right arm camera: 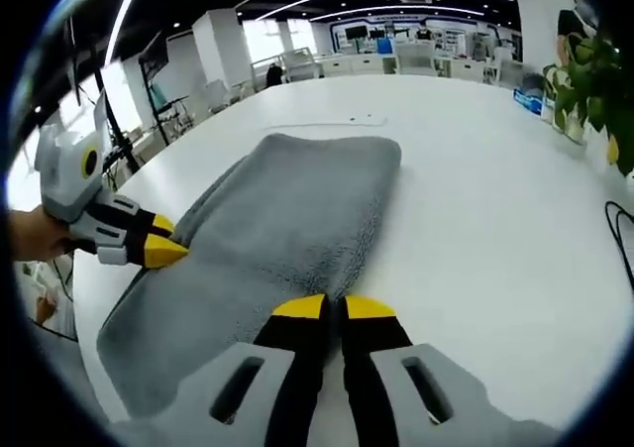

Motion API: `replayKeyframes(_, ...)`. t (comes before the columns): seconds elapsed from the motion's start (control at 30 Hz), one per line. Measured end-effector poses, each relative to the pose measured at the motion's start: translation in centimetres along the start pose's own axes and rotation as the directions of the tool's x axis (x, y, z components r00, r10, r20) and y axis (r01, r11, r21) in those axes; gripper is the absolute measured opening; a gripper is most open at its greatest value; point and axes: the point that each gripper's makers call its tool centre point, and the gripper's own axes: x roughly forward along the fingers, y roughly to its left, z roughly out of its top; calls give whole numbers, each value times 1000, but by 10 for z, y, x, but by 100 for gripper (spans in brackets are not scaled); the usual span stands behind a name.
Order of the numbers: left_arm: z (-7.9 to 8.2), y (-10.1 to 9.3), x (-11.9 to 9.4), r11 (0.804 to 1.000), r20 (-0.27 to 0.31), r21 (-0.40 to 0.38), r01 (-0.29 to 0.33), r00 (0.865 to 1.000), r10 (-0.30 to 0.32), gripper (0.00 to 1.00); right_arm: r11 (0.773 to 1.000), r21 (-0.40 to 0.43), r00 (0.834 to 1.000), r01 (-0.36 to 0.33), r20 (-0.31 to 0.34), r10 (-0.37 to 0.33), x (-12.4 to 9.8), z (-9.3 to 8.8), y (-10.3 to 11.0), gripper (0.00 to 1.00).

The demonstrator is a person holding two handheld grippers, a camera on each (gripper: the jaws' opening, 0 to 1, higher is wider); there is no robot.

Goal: Fold the towel on the table until its edges align and the towel forms a compact rectangular stack.

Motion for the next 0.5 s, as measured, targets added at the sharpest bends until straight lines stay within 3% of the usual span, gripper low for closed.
replayKeyframes(0.5, 0, 0, 0, 999, 12, -31, 13, 1000, -12, 8, 998, -55, 999, -9, 52, 12, -1, 1, 0, 4)
